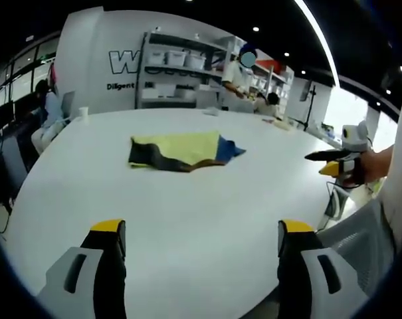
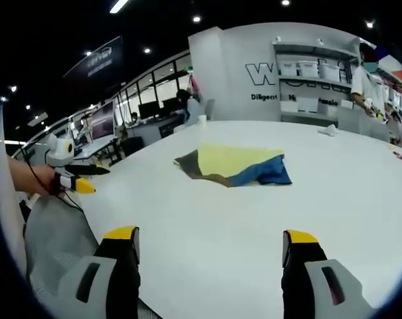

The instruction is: Fold the garment on the visible template until the final outline fits inside the template.

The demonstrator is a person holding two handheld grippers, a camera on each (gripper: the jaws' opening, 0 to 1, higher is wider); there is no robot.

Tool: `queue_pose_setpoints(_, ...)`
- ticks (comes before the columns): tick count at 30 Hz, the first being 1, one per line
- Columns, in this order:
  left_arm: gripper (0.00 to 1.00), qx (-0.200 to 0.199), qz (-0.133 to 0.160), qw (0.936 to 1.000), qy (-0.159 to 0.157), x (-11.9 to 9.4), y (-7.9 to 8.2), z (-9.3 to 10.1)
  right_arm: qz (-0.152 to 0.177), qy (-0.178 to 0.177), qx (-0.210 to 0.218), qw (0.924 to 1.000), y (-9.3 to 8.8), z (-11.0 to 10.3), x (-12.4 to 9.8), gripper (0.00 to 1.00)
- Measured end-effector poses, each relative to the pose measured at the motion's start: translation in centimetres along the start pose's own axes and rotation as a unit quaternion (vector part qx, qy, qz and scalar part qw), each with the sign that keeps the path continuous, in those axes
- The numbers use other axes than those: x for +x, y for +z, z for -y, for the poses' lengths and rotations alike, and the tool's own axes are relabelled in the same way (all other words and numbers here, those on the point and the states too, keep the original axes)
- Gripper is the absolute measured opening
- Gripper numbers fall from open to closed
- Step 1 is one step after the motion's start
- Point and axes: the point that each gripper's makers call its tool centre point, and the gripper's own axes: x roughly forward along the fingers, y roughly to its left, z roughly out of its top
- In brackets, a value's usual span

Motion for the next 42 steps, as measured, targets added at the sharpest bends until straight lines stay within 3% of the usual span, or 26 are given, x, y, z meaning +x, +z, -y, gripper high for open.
queue_pose_setpoints(42,0.92,0.007,-0.019,0.9997,-0.016,1.8,0.2,0.1,-0.015,0.014,-0.006,0.9998,-0.3,1.1,1.2,0.74)
